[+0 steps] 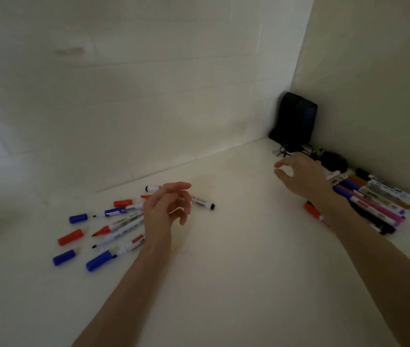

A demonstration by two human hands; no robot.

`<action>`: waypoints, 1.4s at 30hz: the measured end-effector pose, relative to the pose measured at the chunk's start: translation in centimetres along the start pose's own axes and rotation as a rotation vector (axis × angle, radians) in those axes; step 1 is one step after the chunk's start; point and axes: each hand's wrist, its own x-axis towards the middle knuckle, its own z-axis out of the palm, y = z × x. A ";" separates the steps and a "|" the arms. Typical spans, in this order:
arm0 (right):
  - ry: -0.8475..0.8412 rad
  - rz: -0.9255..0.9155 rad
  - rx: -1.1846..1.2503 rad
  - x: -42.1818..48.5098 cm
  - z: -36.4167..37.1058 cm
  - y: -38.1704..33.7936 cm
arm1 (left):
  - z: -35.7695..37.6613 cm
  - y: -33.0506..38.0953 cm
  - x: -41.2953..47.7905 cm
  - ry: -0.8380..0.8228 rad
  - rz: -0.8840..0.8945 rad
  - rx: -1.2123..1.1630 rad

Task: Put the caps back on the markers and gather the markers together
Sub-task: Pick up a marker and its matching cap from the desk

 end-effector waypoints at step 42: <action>0.266 -0.207 0.488 -7.8 3.8 -11.9 | -3.8 2.2 3.3 -0.205 0.013 0.637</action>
